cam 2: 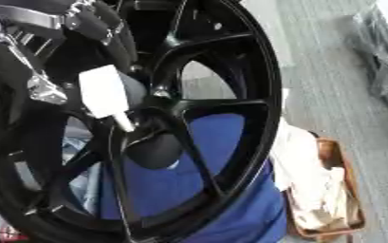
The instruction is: Pull the pin out of the wheel hub.
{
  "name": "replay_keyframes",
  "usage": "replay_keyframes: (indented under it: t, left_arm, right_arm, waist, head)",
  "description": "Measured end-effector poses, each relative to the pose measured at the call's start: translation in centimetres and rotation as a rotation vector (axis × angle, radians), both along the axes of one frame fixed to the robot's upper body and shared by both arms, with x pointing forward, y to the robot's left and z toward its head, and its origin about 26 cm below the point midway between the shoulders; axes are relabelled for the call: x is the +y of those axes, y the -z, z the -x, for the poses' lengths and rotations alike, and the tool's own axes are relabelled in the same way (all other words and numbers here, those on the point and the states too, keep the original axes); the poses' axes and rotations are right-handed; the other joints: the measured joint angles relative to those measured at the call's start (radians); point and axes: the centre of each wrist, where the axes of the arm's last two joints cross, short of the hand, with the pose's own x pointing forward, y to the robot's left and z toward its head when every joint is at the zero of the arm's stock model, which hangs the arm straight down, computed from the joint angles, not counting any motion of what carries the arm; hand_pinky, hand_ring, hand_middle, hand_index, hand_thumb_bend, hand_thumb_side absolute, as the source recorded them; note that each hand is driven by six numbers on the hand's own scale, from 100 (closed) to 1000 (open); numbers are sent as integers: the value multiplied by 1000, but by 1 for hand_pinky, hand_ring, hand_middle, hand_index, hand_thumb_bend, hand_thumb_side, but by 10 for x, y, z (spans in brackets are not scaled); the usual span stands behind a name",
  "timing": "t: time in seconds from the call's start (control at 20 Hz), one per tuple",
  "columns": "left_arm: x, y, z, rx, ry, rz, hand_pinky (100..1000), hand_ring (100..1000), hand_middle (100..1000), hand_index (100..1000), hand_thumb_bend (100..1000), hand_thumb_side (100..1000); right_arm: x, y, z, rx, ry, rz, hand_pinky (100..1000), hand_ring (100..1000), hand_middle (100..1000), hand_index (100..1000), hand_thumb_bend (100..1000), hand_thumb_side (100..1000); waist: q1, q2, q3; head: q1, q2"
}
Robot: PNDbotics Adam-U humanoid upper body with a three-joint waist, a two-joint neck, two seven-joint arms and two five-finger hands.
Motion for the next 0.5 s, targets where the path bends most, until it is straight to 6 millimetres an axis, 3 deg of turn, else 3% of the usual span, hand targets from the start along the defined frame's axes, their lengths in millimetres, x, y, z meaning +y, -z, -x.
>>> replay_keyframes:
  t: [0.5]
  left_arm:
    - [-3, 8, -3, 15, 1, -22, 836, 766, 740, 773, 345, 100]
  right_arm:
    - [1, 1, 0, -3, -4, -14, 762, 753, 773, 842, 134, 455]
  waist:
    - [2, 0, -1]
  head:
    - [4, 1]
